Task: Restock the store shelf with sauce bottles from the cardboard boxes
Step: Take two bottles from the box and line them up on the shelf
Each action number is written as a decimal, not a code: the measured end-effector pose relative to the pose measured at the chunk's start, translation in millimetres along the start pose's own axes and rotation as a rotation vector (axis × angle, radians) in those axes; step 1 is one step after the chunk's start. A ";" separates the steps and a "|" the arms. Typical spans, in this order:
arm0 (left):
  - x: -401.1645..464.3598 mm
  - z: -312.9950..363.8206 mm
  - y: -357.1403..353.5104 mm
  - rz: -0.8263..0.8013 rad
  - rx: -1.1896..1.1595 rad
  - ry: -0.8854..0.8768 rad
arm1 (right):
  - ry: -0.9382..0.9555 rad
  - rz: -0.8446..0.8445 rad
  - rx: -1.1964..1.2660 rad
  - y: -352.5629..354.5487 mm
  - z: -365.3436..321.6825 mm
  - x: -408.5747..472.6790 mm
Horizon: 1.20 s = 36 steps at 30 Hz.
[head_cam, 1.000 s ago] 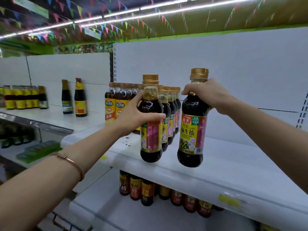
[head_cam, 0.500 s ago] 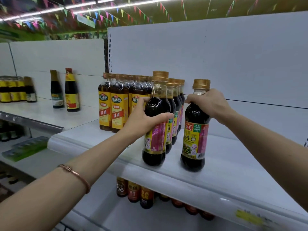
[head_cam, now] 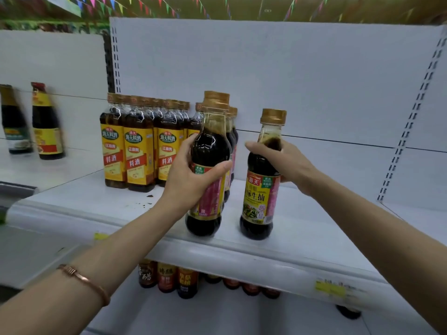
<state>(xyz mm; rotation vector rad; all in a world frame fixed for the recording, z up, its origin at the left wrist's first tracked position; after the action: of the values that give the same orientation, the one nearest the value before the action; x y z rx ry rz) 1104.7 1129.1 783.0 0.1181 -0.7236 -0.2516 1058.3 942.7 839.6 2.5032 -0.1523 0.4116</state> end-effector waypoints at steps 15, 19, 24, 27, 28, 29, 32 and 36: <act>1.9 -1.2 -59.5 -0.076 -0.008 -0.025 | 0.049 0.086 -0.043 21.6 87.6 16.3; 11.0 -6.5 -77.8 -0.058 -0.032 0.004 | 0.016 0.077 -0.059 39.1 100.6 29.5; 13.5 -11.8 -85.1 -0.051 -0.033 0.079 | -0.163 -0.176 -0.206 47.1 126.3 32.0; -7.2 -22.5 -84.0 -0.223 0.005 0.250 | -0.233 -0.170 -0.194 42.7 151.7 19.7; -16.4 -26.6 -83.0 -0.308 0.042 0.306 | -0.225 -0.149 -0.170 41.9 157.1 18.9; -22.5 -29.2 -80.9 -0.376 0.077 0.358 | -0.206 -0.133 -0.165 42.0 159.5 20.7; -19.1 -32.1 -72.6 -0.464 0.172 0.432 | -0.177 -0.113 -0.180 42.0 164.6 32.7; -8.3 -32.5 -74.2 -0.480 0.295 0.411 | -0.130 -0.080 -0.252 35.4 174.5 48.9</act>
<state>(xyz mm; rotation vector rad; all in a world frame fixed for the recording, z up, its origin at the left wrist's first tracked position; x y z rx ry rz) 1106.6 1060.5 739.2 0.6114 -0.3087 -0.5589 1142.4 812.8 738.9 2.2780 -0.1451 0.1834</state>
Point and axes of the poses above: each hand's wrist, its own x-axis towards the middle knuckle, its own y-axis out of the back of the hand, z = x × y, the point moved 1 cm from there along x, towards the middle knuckle, and after that the axes turned 8 degrees about -z, right-handed, at the moved point
